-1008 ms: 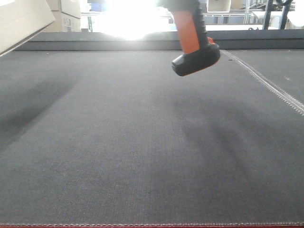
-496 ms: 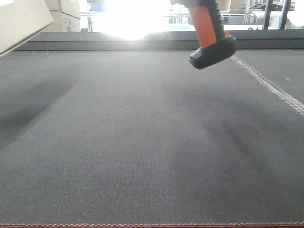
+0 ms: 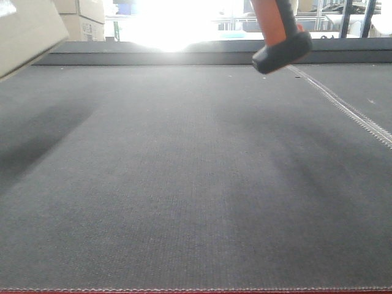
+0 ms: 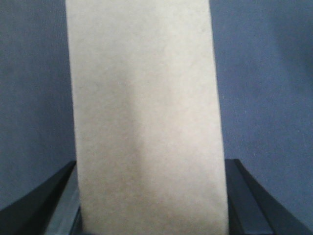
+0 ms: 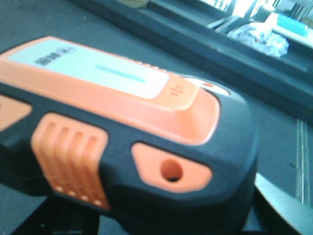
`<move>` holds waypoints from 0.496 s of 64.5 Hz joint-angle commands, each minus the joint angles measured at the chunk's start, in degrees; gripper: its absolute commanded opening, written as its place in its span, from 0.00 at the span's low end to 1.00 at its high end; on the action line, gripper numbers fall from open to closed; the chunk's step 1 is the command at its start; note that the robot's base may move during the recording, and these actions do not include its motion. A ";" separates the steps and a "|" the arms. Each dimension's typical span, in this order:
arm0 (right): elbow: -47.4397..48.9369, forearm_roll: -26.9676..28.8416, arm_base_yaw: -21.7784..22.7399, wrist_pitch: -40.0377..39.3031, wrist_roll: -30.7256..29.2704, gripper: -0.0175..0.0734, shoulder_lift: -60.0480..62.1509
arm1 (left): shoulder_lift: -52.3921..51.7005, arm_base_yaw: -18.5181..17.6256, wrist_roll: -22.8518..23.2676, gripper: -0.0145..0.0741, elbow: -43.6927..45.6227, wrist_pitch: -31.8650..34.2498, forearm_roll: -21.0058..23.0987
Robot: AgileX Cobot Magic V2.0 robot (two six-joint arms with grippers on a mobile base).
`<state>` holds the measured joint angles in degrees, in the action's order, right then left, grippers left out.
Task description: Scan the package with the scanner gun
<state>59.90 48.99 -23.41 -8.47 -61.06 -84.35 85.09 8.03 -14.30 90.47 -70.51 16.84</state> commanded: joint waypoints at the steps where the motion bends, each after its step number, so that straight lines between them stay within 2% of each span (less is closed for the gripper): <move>1: 1.50 -0.33 0.37 -2.79 -0.51 0.02 1.24 | -0.64 -0.23 0.99 0.04 -1.53 0.55 0.99; 32: 1.52 -0.33 0.37 -1.99 -0.36 0.02 0.98 | -0.64 -0.23 0.99 0.04 -2.31 0.55 1.21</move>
<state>60.41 48.99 -23.41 -8.10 -61.16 -84.29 85.09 8.03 -13.71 88.12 -70.65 17.07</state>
